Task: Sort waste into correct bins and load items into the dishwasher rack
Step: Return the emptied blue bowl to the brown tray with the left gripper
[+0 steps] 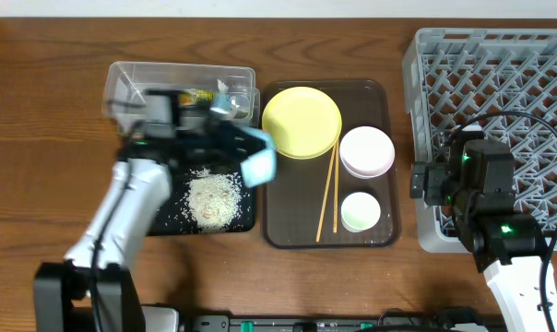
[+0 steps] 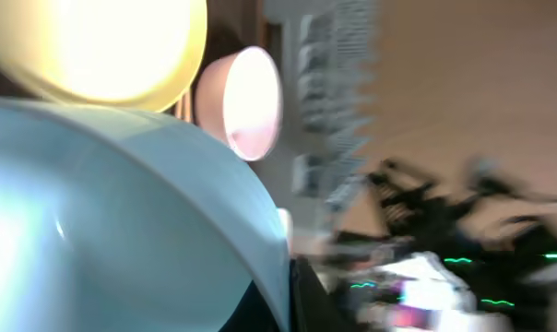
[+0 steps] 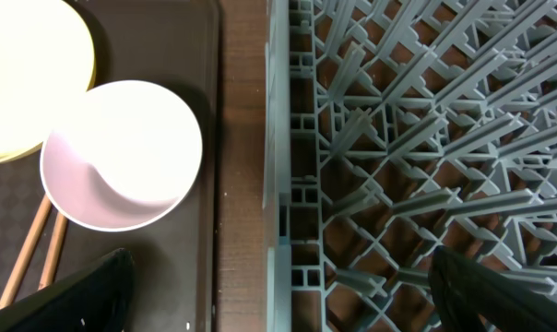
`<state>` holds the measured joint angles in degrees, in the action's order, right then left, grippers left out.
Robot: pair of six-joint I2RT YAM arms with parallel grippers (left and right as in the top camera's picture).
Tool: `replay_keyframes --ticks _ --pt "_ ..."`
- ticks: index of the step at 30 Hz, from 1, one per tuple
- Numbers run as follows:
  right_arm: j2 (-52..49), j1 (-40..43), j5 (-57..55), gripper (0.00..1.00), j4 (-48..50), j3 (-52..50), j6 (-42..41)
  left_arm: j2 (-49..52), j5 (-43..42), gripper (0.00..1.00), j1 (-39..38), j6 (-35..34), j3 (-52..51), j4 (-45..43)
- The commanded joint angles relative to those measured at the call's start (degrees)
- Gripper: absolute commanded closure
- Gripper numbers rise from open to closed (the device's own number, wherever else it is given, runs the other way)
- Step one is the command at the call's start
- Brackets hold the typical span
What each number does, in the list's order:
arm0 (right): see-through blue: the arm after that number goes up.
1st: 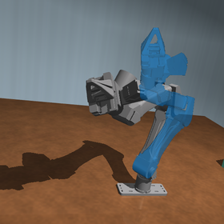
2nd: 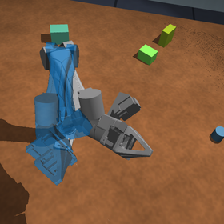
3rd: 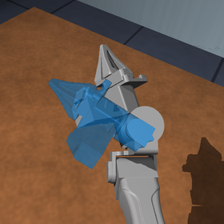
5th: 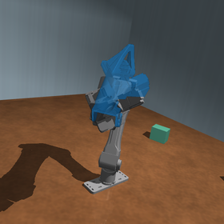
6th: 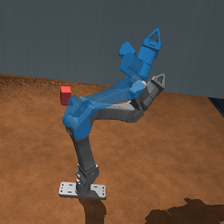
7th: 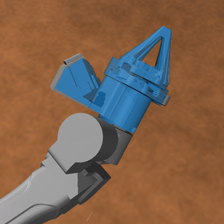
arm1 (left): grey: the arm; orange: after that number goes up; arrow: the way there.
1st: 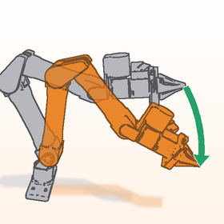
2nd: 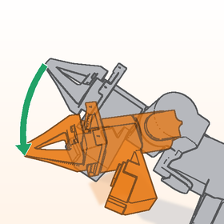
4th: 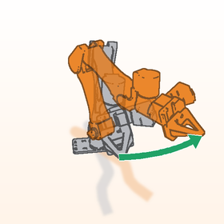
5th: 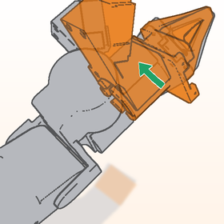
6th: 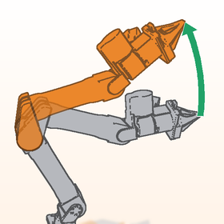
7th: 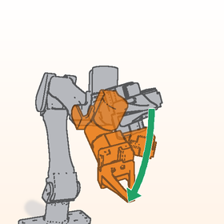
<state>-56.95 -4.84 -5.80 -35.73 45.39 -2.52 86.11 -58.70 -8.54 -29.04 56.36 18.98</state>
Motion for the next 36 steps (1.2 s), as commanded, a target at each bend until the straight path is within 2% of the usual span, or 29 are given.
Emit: replay_keyframes --ticks 1,3,9,13,18,27,30,36 --pt "-0.07 -0.76 0.26 0.01 0.09 1.38 0.02 -0.26 22.05 0.94 -8.74 3.06 -0.13 -1.20" --pt "-0.07 -0.76 0.26 0.01 0.09 1.38 0.00 0.22 30.80 0.94 -14.75 3.56 -0.13 -1.33" --pt "-0.07 -0.76 0.26 0.01 0.09 1.38 0.02 2.45 49.94 0.93 -27.45 3.85 -0.15 -1.53" --pt "-0.07 -0.76 0.26 0.01 0.11 1.38 0.00 4.63 57.88 0.93 -32.30 3.96 -0.15 -2.19" --pt "-0.07 -0.76 0.24 0.01 0.11 1.38 0.00 6.21 58.12 0.92 -34.38 4.20 -0.15 -2.89" --pt "-0.07 -0.76 0.26 0.01 0.09 1.38 0.00 6.32 57.83 0.76 -34.58 4.20 -0.15 -2.84" --pt "-0.07 -0.76 0.26 0.01 0.07 1.38 0.00 6.21 57.88 0.64 -34.56 4.28 -0.13 -3.10" --pt "-0.07 -0.76 0.26 0.01 0.07 1.38 0.00 4.39 57.86 0.61 -34.51 6.71 0.57 -4.37"
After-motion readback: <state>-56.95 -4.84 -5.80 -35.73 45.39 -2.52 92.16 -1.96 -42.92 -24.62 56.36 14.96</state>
